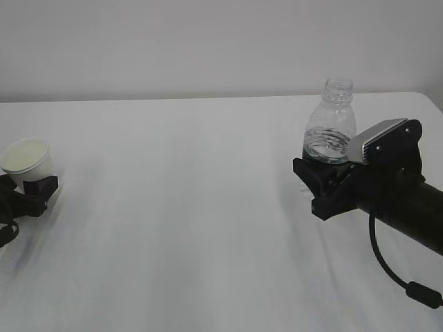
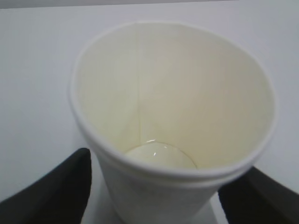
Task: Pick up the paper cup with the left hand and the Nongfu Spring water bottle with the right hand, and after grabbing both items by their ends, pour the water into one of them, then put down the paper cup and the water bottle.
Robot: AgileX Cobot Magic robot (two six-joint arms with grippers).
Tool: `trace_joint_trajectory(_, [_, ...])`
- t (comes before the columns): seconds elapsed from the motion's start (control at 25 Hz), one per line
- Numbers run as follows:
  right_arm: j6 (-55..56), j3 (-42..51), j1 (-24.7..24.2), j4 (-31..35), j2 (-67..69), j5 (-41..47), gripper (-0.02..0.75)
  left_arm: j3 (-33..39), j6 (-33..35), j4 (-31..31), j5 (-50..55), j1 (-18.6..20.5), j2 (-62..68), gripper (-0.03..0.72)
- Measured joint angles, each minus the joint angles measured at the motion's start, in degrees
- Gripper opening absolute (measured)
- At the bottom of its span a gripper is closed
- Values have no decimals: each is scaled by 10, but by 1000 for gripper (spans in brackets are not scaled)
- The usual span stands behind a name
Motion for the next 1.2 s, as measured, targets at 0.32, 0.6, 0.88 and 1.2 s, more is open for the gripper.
trace_joint_trajectory(0.32, [0,0,0,0,0,0,471,-24,0,3,0,0,2,592])
trace_joint_trajectory(0.6, [0,0,0,0,0,0,477,-33,-3,3,0,0,6,591])
trace_joint_trajectory(0.88, [0,0,0,0,0,0,482,-49,-4,3,0,0,6,583])
trace_joint_trajectory(1.2, [0,0,0,0,0,0,477,-51,-4,15,0,0,6,521])
